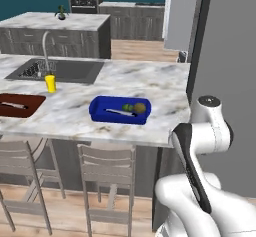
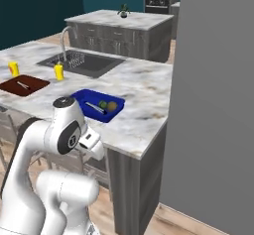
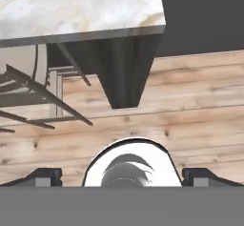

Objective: Gather the potato and avocado from the fridge and place them on a tray on the dining counter. Then gather the fishs from the fridge and place them on the other tray.

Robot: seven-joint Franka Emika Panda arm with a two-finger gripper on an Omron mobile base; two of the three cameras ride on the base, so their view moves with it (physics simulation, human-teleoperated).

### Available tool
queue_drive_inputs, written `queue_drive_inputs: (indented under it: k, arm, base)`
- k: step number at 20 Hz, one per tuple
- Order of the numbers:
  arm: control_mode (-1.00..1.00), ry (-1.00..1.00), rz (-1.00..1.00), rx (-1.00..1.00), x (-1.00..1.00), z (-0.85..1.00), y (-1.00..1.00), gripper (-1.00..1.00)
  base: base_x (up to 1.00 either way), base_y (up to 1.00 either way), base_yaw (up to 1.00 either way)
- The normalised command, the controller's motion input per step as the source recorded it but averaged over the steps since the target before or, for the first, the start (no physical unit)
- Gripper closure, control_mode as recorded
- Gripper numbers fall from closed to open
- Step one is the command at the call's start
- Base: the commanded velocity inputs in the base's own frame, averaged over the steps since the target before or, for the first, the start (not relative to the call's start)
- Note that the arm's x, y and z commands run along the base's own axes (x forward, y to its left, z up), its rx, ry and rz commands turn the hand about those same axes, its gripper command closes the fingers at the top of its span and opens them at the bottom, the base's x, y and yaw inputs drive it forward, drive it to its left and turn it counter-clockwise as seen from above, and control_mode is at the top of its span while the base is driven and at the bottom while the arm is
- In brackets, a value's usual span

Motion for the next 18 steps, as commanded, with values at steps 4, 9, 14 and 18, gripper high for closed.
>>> queue_drive_inputs:
  k: [4,9,14,18]
  arm:
    - [1.0,0.0,0.0,0.0,0.0,0.0,0.0,-1.0]
    - [1.0,0.0,0.0,0.0,0.0,0.0,0.0,-1.0]
    - [1.0,0.0,0.0,0.0,0.0,0.0,0.0,-1.0]
    - [1.0,0.0,0.0,0.0,0.0,0.0,0.0,-1.0]
  base:
    - [-0.97,0.44,0.0]
    - [-0.16,0.95,-0.04]
    - [0.0,1.0,-0.13]
    - [0.0,1.0,-0.14]
